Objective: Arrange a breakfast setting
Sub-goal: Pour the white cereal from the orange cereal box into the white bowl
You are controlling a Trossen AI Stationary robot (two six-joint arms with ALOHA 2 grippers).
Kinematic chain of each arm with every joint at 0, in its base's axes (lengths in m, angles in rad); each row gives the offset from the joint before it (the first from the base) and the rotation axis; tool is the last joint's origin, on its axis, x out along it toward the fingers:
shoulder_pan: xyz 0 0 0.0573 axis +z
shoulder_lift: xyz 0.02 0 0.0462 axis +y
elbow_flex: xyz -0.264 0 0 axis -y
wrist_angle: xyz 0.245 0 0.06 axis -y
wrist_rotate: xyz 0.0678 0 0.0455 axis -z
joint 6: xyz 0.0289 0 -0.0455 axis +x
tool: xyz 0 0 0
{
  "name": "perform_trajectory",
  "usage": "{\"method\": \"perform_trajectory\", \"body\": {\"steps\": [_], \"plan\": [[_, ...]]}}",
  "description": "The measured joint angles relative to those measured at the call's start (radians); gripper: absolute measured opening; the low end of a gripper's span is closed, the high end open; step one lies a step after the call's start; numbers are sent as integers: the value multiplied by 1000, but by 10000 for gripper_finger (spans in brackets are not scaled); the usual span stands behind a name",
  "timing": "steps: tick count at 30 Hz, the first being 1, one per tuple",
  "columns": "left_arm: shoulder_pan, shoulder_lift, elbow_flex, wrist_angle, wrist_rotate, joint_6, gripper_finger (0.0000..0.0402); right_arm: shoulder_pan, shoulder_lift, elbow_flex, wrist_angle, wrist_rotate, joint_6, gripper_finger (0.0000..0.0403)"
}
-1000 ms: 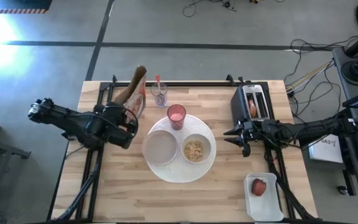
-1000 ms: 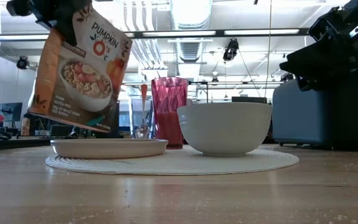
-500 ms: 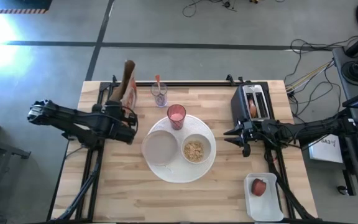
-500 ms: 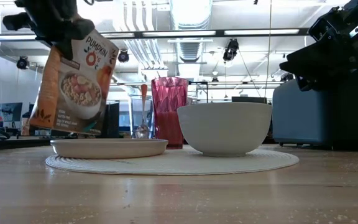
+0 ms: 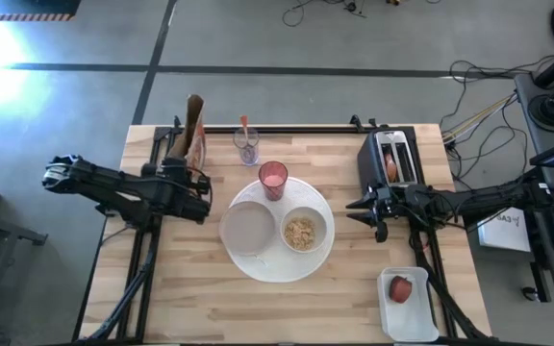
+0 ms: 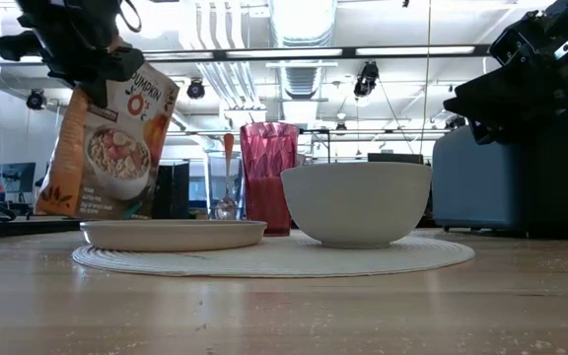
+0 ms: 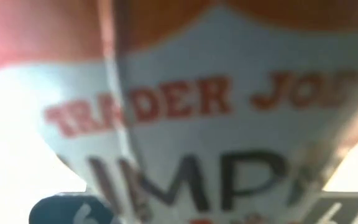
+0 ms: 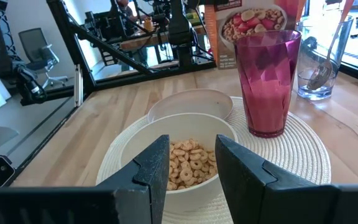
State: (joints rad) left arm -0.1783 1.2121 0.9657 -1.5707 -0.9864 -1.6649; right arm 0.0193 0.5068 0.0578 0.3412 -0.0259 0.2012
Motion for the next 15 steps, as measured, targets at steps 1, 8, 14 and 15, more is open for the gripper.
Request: {"method": "perform_trajectory", "body": {"steps": [1, 8, 14, 15], "plan": [[0, 0, -2, 0, -1, -2, 0, 0, 0, 0, 0, 0, 0, 121], [5, 1, -75, 1, -77, -134, 0, 0, 0, 0, 0, 0, 0, 121], [5, 4, -161, 26, -107, -254, 0, 0, 0, 0, 0, 0, 0, 121], [5, 4, -175, 32, -107, -268, 0, 0, 0, 0, 0, 0, 0, 121]]}}
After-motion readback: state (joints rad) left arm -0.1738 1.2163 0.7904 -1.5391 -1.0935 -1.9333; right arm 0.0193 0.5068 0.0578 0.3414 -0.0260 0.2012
